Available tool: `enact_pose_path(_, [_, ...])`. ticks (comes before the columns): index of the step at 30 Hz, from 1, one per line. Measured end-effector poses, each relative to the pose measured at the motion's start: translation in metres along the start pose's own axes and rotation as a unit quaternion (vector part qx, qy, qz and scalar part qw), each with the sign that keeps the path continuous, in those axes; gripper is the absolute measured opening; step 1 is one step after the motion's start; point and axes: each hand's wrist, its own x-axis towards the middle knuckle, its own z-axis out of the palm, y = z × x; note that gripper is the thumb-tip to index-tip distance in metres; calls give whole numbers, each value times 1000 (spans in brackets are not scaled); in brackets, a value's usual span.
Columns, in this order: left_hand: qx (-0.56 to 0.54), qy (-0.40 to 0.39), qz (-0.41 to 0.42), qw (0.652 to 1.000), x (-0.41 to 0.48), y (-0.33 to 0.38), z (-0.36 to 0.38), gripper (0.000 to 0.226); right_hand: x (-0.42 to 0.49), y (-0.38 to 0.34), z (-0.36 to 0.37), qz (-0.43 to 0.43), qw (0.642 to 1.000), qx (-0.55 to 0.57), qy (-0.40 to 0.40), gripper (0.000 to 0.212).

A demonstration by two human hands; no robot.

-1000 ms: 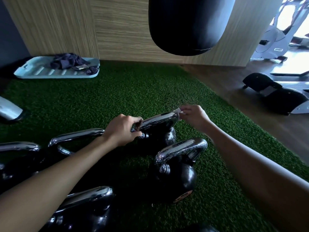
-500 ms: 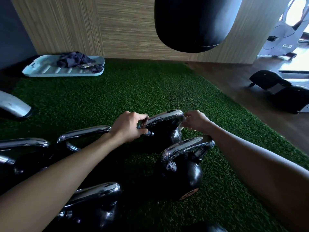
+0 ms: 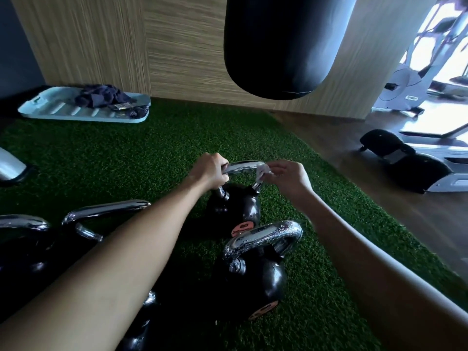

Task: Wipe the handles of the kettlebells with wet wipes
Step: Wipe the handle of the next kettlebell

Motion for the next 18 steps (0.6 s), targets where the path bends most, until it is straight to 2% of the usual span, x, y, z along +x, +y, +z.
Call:
enact_pose_path(4, [-151, -36, -81, 985, -4, -11, -6, 35, 0, -7, 16, -54, 998, -19, 18, 24])
enact_pose_path(6, [-257, -56, -132, 956, -5, -11, -19, 40, 1, -14, 25, -89, 995, -30, 42, 18])
enact_pose_path(7, [-307, -72, -143, 938, -4, -12, -28, 51, 1, -17, 29, -113, 991, -37, 54, 18])
enact_pose_path(9, [-397, -145, -132, 897, -4, -15, -45, 61, 1, -27, 37, -148, 986, -49, 64, 26])
enact_pose_path(12, [-473, -222, -117, 845, -8, -18, -51, 52, 4, -39, 44, -145, 987, -33, 56, 37])
enact_pose_path(16, [-537, -216, -159, 800, -7, -28, -36, 38, 6, -44, 54, -150, 988, -9, 21, 42])
enact_pose_path(18, [-550, -198, -175, 792, -10, -34, -32, 36, 10, -41, 54, -152, 987, -38, -20, 51])
